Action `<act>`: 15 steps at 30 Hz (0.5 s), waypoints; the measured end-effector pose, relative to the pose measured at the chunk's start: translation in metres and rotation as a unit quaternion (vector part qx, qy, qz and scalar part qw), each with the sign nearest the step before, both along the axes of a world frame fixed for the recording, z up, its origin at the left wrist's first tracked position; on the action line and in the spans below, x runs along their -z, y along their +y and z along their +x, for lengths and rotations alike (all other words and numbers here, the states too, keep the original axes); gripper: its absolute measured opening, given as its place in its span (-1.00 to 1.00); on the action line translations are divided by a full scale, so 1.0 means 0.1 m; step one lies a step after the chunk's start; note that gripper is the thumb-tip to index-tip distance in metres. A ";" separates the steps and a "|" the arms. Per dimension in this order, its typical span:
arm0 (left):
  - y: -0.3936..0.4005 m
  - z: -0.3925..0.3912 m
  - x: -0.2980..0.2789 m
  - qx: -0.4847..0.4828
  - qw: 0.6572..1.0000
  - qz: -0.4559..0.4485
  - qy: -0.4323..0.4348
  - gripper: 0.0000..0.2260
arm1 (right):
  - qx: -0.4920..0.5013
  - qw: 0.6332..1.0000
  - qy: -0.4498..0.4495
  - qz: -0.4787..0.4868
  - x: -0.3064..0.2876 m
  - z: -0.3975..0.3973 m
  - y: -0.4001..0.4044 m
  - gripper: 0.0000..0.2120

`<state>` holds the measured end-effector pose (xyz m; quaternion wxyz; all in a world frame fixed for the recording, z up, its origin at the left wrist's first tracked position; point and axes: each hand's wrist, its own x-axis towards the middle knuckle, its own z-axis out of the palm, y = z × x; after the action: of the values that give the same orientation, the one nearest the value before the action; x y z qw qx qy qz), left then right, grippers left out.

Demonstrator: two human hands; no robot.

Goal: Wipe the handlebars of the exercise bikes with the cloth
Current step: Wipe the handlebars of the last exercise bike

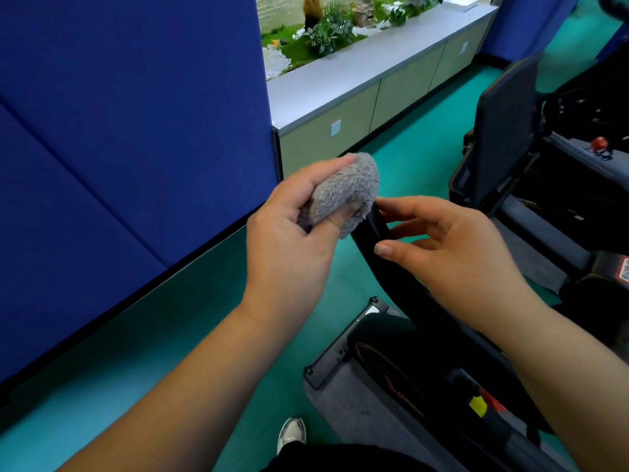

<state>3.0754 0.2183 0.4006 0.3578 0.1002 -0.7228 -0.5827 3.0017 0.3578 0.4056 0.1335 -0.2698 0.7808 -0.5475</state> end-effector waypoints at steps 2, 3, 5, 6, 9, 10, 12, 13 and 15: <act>0.05 0.04 0.09 -0.054 0.998 -0.039 0.012 -0.70 | -0.005 1.000 0.005 0.001 0.01 -0.01 0.01 -0.52; 0.08 0.09 0.17 -0.086 0.994 -0.067 0.017 -0.66 | -0.008 1.000 0.009 0.004 0.01 -0.01 0.02 -0.51; 0.15 0.19 0.33 -0.132 0.985 -0.112 0.023 -0.56 | -0.015 0.999 0.024 0.016 0.02 -0.01 0.04 -0.49; 0.18 0.23 0.38 -0.145 0.981 -0.126 0.022 -0.55 | -0.017 0.999 0.035 0.023 0.03 -0.01 0.06 -0.47; 0.16 0.22 0.35 -0.163 0.971 -0.173 0.019 -0.59 | -0.025 0.997 0.051 0.043 0.02 -0.01 0.11 -0.48; 0.12 0.18 0.29 -0.161 0.969 -0.189 0.014 -0.64 | -0.027 0.997 0.054 0.047 0.02 -0.02 0.12 -0.49; 0.05 0.12 0.17 -0.142 0.963 -0.229 -0.005 -0.76 | -0.031 0.996 0.061 0.049 0.03 -0.02 0.14 -0.49; 0.02 0.10 0.15 -0.127 0.961 -0.247 -0.011 -0.78 | -0.033 0.996 0.062 0.047 0.03 -0.02 0.15 -0.50; 0.04 0.13 0.18 -0.107 0.958 -0.265 -0.014 -0.77 | -0.037 0.996 0.063 0.044 0.04 -0.02 0.18 -0.51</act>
<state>3.0885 0.2225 0.3829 0.4218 0.0864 -0.8410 -0.3277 2.9998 0.3763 0.4016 0.1160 -0.3257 0.8007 -0.4892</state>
